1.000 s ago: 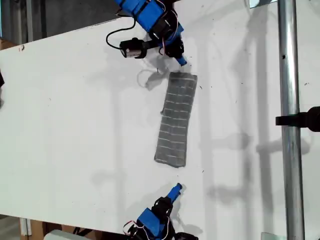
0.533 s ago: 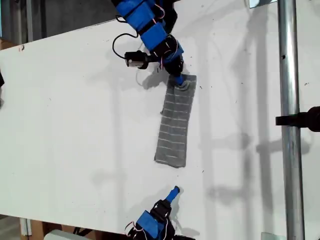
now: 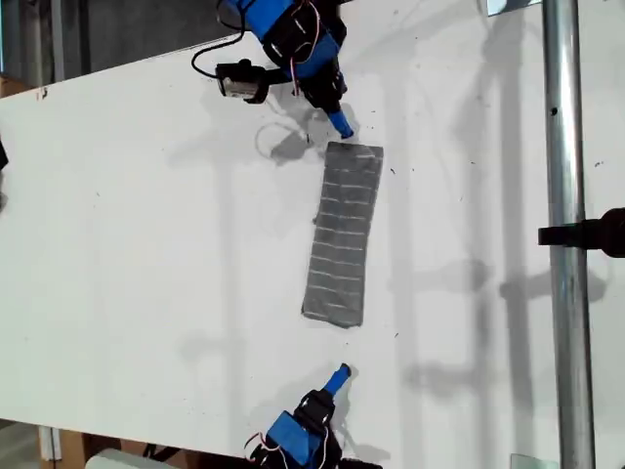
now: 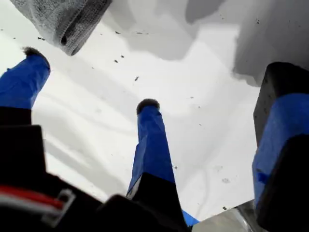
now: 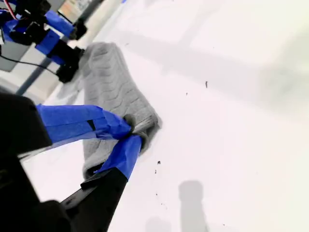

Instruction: Grasp corners of a towel and fold twice.

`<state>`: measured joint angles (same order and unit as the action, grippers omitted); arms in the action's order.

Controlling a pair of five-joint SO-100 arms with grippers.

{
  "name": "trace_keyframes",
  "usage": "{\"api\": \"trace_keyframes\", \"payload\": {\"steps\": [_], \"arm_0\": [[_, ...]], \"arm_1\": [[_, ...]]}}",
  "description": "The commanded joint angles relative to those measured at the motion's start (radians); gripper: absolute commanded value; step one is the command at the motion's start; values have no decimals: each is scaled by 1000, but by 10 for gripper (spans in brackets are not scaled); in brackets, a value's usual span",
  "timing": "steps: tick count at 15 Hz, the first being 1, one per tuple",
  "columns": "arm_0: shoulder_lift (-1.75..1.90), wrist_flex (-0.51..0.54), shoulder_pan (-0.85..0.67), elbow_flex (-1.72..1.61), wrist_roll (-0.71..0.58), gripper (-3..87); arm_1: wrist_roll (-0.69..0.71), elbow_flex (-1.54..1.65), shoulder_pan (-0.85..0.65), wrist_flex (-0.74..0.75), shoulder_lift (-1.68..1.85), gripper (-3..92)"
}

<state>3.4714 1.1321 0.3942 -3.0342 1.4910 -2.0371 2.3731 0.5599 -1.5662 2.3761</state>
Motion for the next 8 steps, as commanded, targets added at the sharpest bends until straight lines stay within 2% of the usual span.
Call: {"api": "trace_keyframes", "payload": {"steps": [1,5,6,8], "arm_0": [[9,-2,-25,9,-6,33],[9,15,-18,15,8,26],[9,15,-14,12,14,23],[9,15,-8,8,21,23]], "arm_1": [[69,41,-101,198,-18,381],[137,78,-209,629,-416,374],[137,77,-216,690,-506,363],[143,17,-233,689,-609,329]]}}
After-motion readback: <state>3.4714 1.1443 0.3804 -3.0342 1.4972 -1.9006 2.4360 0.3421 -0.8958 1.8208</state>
